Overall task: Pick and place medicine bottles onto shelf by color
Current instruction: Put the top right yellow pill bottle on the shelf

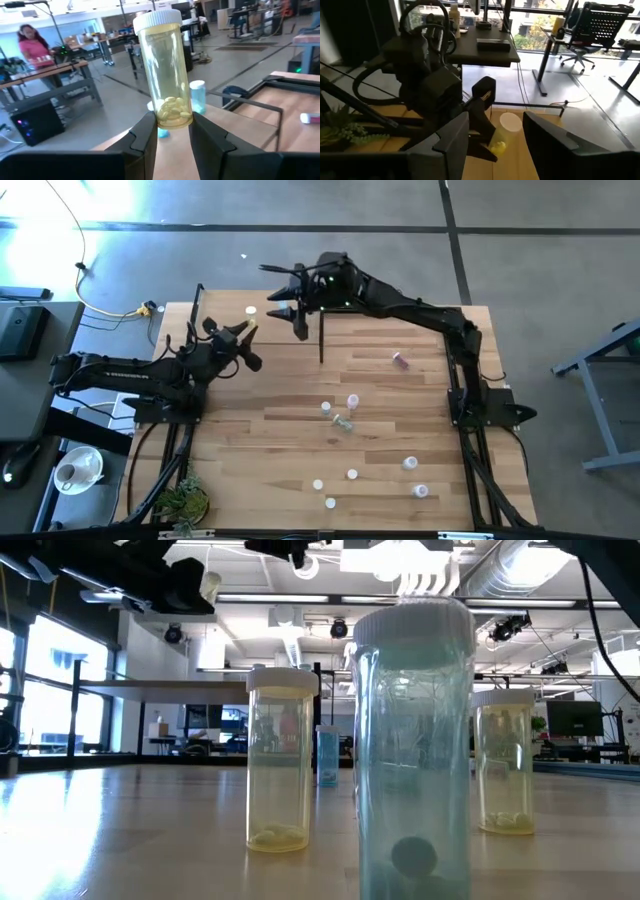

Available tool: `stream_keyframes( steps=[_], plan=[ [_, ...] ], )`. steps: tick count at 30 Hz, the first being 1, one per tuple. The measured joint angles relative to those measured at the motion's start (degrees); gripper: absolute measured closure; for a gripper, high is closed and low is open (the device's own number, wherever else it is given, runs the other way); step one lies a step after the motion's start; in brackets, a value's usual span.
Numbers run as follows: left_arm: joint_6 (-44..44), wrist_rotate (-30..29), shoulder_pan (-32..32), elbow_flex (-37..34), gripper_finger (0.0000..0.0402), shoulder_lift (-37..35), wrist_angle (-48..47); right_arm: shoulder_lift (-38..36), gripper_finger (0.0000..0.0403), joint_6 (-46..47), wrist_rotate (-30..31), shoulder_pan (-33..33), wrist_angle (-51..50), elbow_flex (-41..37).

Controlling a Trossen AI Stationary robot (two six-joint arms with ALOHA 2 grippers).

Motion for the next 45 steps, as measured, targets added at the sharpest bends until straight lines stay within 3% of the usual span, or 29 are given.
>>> stream_keyframes(
  steps=[15,33,45],
  plan=[
    [6.36,3.91,1.02,0.0,0.031,0.0,-2.4,3.51,0.0224,-4.04,-2.99,-2.54,-3.18,1.51],
    [13.03,11.54,1.0,0.0,0.031,0.0,1.62,3.86,0.0224,-4.72,-3.69,-0.52,-3.14,1.47],
    [13.41,13.32,1.0,0.0,0.031,0.0,3.23,3.88,0.0224,-6.48,-1.52,2.25,-1.42,1.43]
  ],
)
